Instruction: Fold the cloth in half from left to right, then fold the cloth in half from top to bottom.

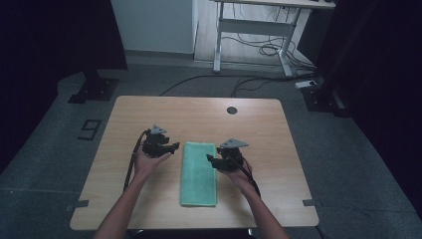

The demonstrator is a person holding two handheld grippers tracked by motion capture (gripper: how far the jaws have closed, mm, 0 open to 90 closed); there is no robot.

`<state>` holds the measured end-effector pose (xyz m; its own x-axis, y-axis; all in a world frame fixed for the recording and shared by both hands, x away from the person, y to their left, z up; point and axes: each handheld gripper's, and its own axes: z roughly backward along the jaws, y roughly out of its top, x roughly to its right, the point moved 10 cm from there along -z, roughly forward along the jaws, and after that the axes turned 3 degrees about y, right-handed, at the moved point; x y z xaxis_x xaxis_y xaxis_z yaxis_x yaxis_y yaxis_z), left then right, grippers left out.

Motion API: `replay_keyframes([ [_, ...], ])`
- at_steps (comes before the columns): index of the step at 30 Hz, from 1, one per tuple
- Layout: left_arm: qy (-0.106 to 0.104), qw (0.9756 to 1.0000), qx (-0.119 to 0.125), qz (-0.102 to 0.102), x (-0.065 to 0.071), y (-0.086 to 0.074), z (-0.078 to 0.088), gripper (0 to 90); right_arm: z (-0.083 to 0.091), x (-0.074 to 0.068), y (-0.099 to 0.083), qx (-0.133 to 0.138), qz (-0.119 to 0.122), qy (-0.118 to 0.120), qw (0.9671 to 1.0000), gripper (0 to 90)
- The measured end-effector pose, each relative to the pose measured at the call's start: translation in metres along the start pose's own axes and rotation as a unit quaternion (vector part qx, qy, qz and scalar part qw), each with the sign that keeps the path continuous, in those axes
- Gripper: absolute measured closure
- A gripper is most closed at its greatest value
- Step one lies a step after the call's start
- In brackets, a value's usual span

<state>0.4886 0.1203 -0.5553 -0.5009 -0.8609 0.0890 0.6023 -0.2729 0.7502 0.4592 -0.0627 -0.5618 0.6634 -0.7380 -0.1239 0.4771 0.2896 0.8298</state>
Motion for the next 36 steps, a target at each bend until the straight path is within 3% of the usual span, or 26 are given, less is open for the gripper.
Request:
replay_keyframes([
  [16,-0.004,0.9999,-0.008,0.005,0.005,0.001,-0.019,47.7,-0.018,0.026,0.007,-0.004,-0.014,-0.023,0.9996,47.0],
  [36,-0.002,0.9997,-0.024,0.007,0.01,0.002,-0.044,51.2,-0.034,0.043,0.009,-0.018,-0.02,-0.035,0.999,48.6],
])
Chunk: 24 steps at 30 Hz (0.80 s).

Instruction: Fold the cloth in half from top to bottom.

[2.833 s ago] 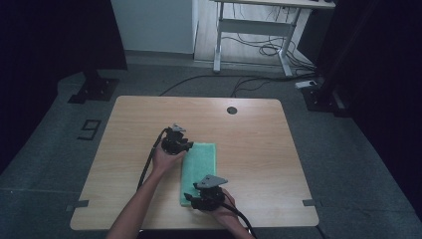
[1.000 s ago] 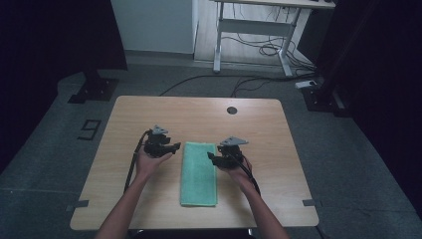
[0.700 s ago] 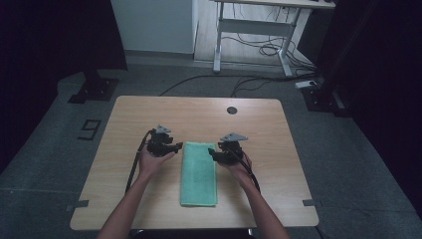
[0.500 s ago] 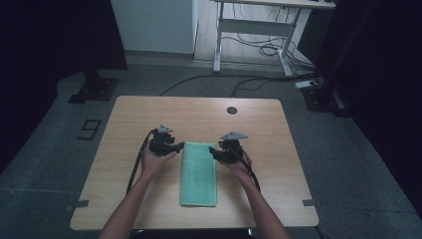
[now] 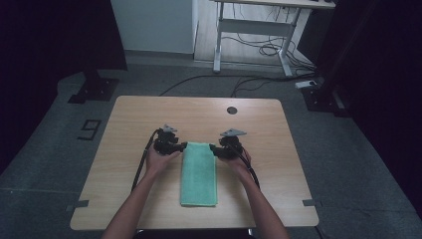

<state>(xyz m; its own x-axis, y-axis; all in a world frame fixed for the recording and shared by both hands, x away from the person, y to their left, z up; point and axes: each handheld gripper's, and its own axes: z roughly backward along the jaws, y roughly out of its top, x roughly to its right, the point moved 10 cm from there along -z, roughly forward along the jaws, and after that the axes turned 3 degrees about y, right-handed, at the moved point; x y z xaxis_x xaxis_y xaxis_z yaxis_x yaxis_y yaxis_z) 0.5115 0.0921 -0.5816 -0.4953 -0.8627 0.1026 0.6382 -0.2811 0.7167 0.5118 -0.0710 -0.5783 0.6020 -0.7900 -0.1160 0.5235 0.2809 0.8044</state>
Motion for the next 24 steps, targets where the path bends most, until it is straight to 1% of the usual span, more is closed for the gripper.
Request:
replay_keyframes([
  [5,0.001,1.0,-0.004,-0.004,0.001,0.004,-0.004,51.2,-0.007,0.003,0.001,-0.007,0.0,-0.003,1.0,48.9],
  [10,0.001,1.0,-0.009,-0.004,0.001,0.004,-0.008,51.3,-0.009,0.004,0.002,-0.006,-0.001,-0.002,1.0,49.5],
  [15,-0.001,0.9999,-0.016,-0.001,0.002,0.003,-0.014,51.4,-0.014,0.006,-0.001,-0.011,-0.005,-0.003,0.9999,49.8],
  [17,-0.001,0.9998,-0.017,0.0,0.002,0.002,-0.017,51.7,-0.018,0.008,-0.003,-0.014,-0.013,-0.003,0.9998,50.0],
  [19,-0.002,0.9997,-0.025,0.003,0.0,-0.002,-0.021,52.1,-0.02,0.01,-0.004,-0.016,-0.014,-0.004,0.9998,50.3],
  [24,-0.003,0.9995,-0.03,0.005,-0.002,-0.004,-0.024,53.0,-0.027,0.013,-0.008,-0.023,-0.015,-0.008,0.9996,51.1],
])
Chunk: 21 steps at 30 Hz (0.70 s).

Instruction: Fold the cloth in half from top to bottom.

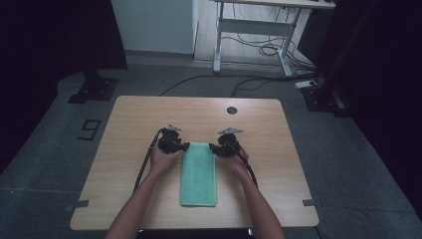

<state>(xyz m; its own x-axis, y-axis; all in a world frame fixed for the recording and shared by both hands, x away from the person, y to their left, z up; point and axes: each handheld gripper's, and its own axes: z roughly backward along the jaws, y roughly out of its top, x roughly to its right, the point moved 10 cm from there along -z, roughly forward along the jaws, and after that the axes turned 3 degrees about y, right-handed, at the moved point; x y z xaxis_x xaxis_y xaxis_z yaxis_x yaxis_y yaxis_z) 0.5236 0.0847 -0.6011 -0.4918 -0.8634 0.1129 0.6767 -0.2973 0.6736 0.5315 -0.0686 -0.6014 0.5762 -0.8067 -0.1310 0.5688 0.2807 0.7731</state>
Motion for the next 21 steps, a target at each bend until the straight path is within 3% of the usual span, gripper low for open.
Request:
replay_keyframes([
  [9,0.002,0.9999,-0.005,-0.009,0.0026,-0.004,-0.0053,57.2,-0.0119,-0.0018,-0.005,-0.014,0.005,-0.006,0.9999,54.0],
  [16,-0.002,1.0,0.001,-0.004,0.0027,-0.0069,-0.008,62.8,-0.0136,-0.0015,-0.005,-0.013,0.008,-0.003,0.9999,58.4],
  [21,-0.006,0.9999,0.001,-0.013,0.0069,-0.0092,-0.0072,70.3,-0.0138,-0.0047,-0.0055,-0.009,0.013,0.013,0.9998,69.6],
])
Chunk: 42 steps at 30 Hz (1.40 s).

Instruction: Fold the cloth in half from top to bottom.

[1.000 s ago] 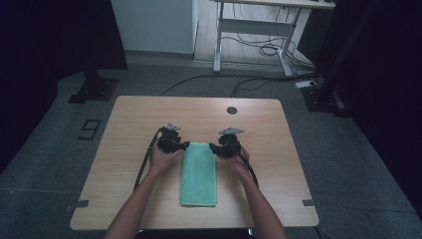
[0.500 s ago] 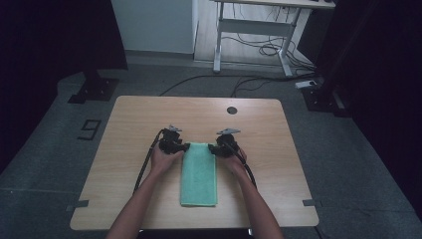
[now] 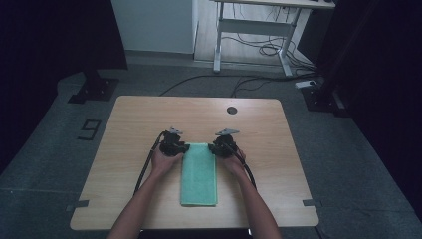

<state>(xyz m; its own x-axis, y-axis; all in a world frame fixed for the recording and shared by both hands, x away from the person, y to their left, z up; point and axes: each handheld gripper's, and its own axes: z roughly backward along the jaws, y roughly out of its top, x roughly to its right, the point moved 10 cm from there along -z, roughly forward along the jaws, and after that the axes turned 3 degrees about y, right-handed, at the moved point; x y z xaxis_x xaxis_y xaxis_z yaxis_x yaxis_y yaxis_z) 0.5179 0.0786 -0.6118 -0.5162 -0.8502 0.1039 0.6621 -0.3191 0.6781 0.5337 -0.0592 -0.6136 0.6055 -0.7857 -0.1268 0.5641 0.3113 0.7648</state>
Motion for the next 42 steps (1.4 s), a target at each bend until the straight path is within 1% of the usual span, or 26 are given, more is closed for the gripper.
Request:
replay_keyframes([
  [1,-0.002,1.0,-0.001,-0.003,0.002,-0.001,0.0,75.3,0.0,-0.002,0.0,-0.002,-0.002,0.006,1.0,73.7],
  [3,-0.003,1.0,-0.001,-0.002,0.003,-0.001,0.0,79.1,0.0,-0.002,-0.001,0.0,-0.003,0.009,1.0,75.1],
  [4,-0.009,1.0,-0.002,0.002,0.005,-0.002,0.001,81.1,0.001,-0.002,-0.001,0.001,-0.006,0.014,0.9999,77.8],
  [5,-0.009,1.0,-0.002,0.002,0.005,-0.002,0.001,82.9,0.001,-0.002,-0.001,0.001,-0.006,0.014,0.9999,77.8],
  [6,-0.012,0.9999,-0.002,0.008,0.006,-0.002,0.001,84.5,0.002,-0.002,-0.002,0.001,-0.009,0.019,0.9998,80.3],
  [9,-0.015,0.9998,-0.002,0.011,0.006,-0.002,0.001,86.5,0.002,-0.003,-0.003,-0.001,-0.006,0.02,0.9998,81.7],
  [14,-0.021,0.9998,0.0,0.002,0.008,-0.002,0.003,88.2,0.005,-0.004,-0.003,-0.005,-0.001,0.023,0.9997,84.5],
  [16,-0.025,0.9996,0.009,0.001,0.009,0.001,0.007,88.3,0.008,-0.004,-0.003,-0.005,0.002,0.025,0.9997,84.8],
  [19,-0.026,0.9995,0.017,0.0,0.01,0.004,0.011,88.4,0.012,-0.004,0.001,0.003,0.004,0.025,0.9997,85.2],
  [20,-0.028,0.9993,0.024,-0.006,0.011,0.008,0.015,88.4,0.016,-0.005,0.004,0.01,0.008,0.025,0.9996,85.3],
  [21,-0.028,0.9993,0.024,-0.006,0.011,0.008,0.015,88.4,0.016,-0.005,0.004,0.01,0.008,0.025,0.9996,85.3],
  [23,-0.032,0.9989,0.035,-0.008,0.012,0.013,0.022,88.5,0.024,-0.006,0.01,0.021,0.015,0.028,0.9993,85.3],
  [25,-0.032,0.9987,0.038,-0.01,0.013,0.015,0.025,88.4,0.026,-0.007,0.012,0.025,0.018,0.028,0.9991,85.3],
  [26,-0.031,0.9984,0.044,-0.013,0.015,0.019,0.03,88.4,0.031,-0.008,0.016,0.032,0.023,0.027,0.9989,85.3],
  [27,-0.031,0.9984,0.044,-0.013,0.015,0.019,0.03,88.4,0.031,-0.008,0.016,0.032,0.023,0.027,0.9989,85.3],
  [28,-0.031,0.9981,0.052,-0.016,0.016,0.023,0.035,88.4,0.036,-0.009,0.02,0.04,0.027,0.025,0.9985,85.3],
  [30,-0.032,0.9978,0.054,-0.018,0.017,0.025,0.037,88.4,0.039,-0.009,0.022,0.043,0.028,0.025,0.9984,85.4],
  [32,-0.03,0.9974,0.061,-0.023,0.019,0.031,0.042,88.4,0.047,-0.009,0.028,0.052,0.032,0.022,0.9979,85.4],
  [33,-0.03,0.9974,0.061,-0.023,0.019,0.031,0.042,88.4,0.047,-0.009,0.028,0.052,0.032,0.022,0.9979,85.4],
  [34,-0.03,0.9969,0.069,-0.023,0.021,0.035,0.045,88.4,0.052,-0.009,0.032,0.057,0.035,0.02,0.9976,85.4],
  [37,-0.028,0.9967,0.071,-0.029,0.022,0.038,0.048,88.4,0.057,-0.009,0.037,0.064,0.038,0.019,0.9971,85.4],
  [38,-0.026,0.9962,0.077,-0.031,0.023,0.043,0.051,88.4,0.061,-0.009,0.042,0.071,0.042,0.018,0.9964,85.4],
  [39,-0.026,0.9962,0.077,-0.031,0.023,0.043,0.051,88.4,0.061,-0.009,0.042,0.071,0.042,0.018,0.9964,85.4],
  [40,-0.025,0.9957,0.083,-0.034,0.024,0.047,0.055,88.4,0.066,-0.009,0.046,0.081,0.045,0.015,0.9956,85.5],
  [41,-0.025,0.9957,0.083,-0.034,0.024,0.047,0.055,88.4,0.066,-0.009,0.046,0.081,0.045,0.015,0.9956,85.5],
  [42,-0.024,0.9953,0.086,-0.038,0.026,0.048,0.057,88.4,0.068,-0.008,0.048,0.087,0.045,0.014,0.9951,85.4],
])
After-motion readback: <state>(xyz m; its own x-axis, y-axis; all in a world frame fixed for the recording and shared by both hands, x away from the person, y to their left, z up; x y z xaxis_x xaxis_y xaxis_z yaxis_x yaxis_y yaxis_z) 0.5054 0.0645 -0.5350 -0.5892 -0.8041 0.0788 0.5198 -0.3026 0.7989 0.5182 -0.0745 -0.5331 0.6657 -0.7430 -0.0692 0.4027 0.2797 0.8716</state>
